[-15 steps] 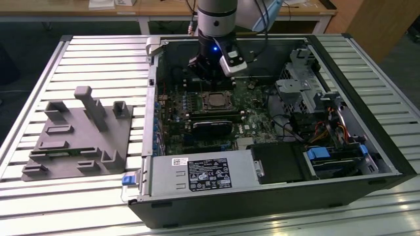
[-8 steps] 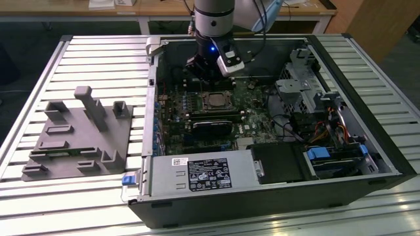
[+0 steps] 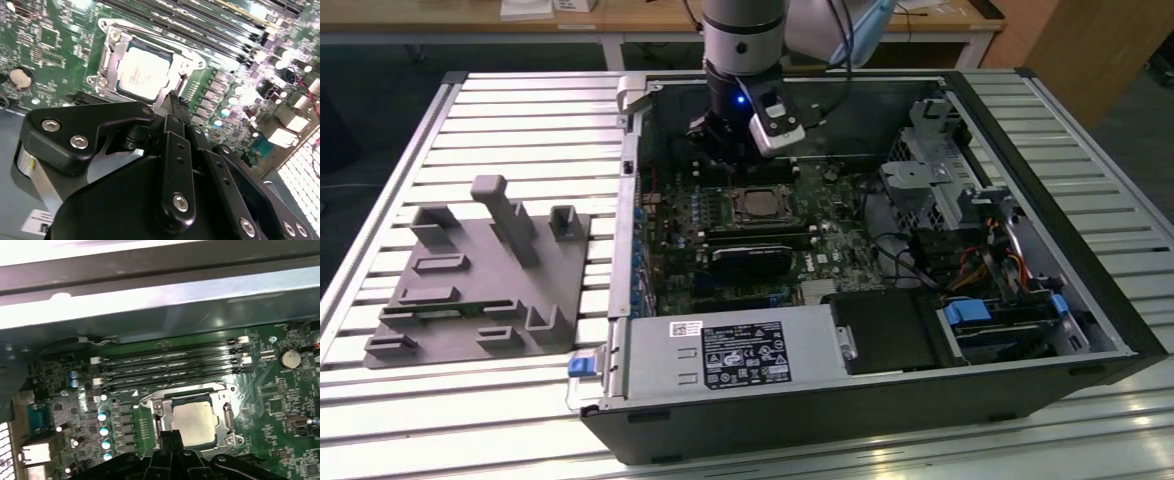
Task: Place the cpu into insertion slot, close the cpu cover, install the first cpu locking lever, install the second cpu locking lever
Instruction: 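Install the first cpu locking lever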
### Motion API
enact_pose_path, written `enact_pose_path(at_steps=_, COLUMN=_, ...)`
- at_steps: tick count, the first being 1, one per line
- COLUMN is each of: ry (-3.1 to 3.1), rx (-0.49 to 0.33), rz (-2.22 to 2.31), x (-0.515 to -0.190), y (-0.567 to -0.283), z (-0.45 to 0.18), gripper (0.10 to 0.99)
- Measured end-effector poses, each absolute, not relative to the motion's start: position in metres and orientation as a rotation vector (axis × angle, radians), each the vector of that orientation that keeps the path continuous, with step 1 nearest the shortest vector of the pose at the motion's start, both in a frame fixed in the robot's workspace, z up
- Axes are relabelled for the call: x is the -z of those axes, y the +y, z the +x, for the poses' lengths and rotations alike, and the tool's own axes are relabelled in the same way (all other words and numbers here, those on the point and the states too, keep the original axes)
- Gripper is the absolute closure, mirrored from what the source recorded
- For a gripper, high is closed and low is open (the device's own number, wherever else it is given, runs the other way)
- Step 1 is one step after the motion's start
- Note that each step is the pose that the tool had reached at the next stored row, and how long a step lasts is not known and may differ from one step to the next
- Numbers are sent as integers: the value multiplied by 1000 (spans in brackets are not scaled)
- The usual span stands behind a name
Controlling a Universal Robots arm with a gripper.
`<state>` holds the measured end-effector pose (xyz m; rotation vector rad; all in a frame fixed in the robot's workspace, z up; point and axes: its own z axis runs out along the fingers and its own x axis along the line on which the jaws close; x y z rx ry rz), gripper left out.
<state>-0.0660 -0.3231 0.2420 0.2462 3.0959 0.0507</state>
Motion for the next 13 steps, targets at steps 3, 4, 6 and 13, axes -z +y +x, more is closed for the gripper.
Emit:
enact_pose_path(at_steps=3, ry=3096, rx=-51, rz=246, x=-242, y=-323, z=-73, gripper=980)
enact_pose_path(at_steps=4, ry=3096, rx=-51, rz=246, x=-242, y=-323, z=-75, gripper=980)
enact_pose_path(at_steps=6, ry=3096, rx=-51, rz=246, x=-242, y=-323, z=-78, gripper=980)
enact_pose_path(at_steps=13, ry=3097, rx=-84, rz=247, x=-242, y=-323, z=-90, gripper=980)
